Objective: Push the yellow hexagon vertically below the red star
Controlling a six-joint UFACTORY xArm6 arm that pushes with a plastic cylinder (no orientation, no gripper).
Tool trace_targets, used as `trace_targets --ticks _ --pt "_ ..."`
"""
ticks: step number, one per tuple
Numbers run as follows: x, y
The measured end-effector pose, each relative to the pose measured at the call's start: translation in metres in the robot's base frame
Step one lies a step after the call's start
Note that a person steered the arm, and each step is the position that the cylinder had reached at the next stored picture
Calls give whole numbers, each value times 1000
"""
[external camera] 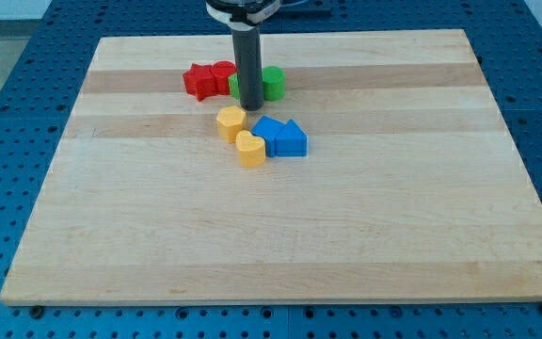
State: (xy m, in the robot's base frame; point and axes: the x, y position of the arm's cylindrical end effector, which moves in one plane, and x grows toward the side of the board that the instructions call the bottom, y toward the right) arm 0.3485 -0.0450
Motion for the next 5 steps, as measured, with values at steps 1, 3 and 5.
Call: trace_targets --ticks 1,3,5 --pt "12 0" --pt "32 -23" --pt "32 -69"
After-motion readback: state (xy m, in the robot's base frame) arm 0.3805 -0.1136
